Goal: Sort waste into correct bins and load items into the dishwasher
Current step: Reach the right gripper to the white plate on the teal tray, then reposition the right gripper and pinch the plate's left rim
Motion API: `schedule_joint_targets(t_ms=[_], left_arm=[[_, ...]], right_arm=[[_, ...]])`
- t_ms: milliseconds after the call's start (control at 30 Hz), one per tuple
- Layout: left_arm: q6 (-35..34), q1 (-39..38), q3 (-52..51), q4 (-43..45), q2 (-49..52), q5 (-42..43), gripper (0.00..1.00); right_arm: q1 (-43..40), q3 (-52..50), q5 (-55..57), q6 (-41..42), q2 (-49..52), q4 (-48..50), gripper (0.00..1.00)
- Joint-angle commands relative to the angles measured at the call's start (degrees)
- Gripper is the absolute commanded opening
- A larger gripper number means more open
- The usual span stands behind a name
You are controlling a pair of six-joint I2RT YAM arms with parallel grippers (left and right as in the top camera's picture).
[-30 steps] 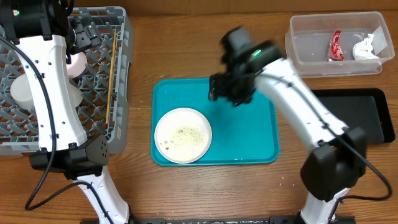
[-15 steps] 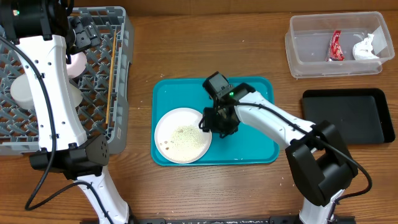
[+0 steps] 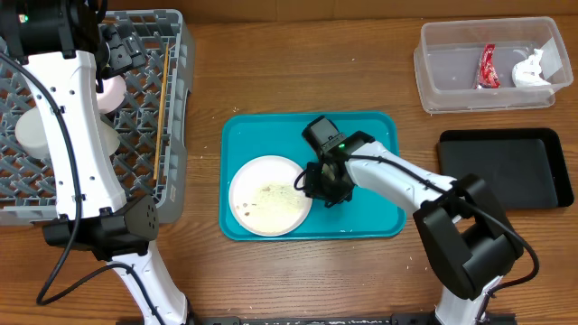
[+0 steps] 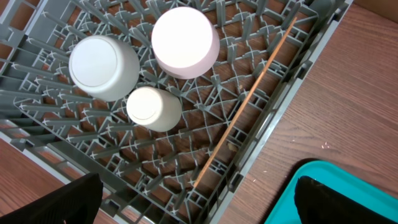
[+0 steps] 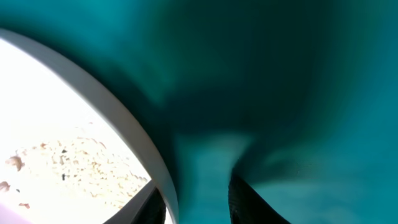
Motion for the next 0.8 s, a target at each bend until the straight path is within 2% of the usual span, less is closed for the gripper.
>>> schedule_joint_targets(t_ms=[0,133,200,300,333,367,533,633,767], left_arm=[[-1.0,-0.1,-0.3,-0.1,-2.1,-0.7,1.0],[-1.0,-0.1,-0.3,-0.1,-2.1,-0.7,1.0],[-1.0,-0.1,-0.3,-0.1,-2.1,-0.7,1.0],[-1.0,-0.1,-0.3,-0.1,-2.1,-0.7,1.0],[-1.0,-0.1,-0.3,-0.1,-2.1,-0.7,1.0],[-1.0,-0.1,-0.3,-0.1,-2.1,-0.7,1.0],[-1.0,-0.1,-0.3,-0.1,-2.1,-0.7,1.0],[-1.0,-0.1,-0.3,-0.1,-2.1,-0.7,1.0],[-1.0,-0.1,-0.3,-0.1,-2.1,-0.7,1.0]], right_arm=[[-4.6,0.8,5.6,0.8,-0.1,-3.6,0.34],[-9.7,3.3,8.6,0.2,-0.2,-9.2,0.35],[-12.3,4.8,8.8,-2.0,-0.2,-11.4,0.38],[-15.5,7.6,8.5,-4.4,-0.2,-14.8,0.62],[-16.4,8.8,8.5,-5.7,-0.2,-16.3,0.66],[-17.7,11.4,8.5,-7.1,-0.3,-19.7,0.77],[-18.7,18.3,4.1,-8.9,-1.7,-26.5,0.77],[-15.6,19.8,-6.3,-16.0,-3.1,-24.3,0.77],[-8.1,19.6,-7.0,-16.5,-3.3,-19.5,0.73]])
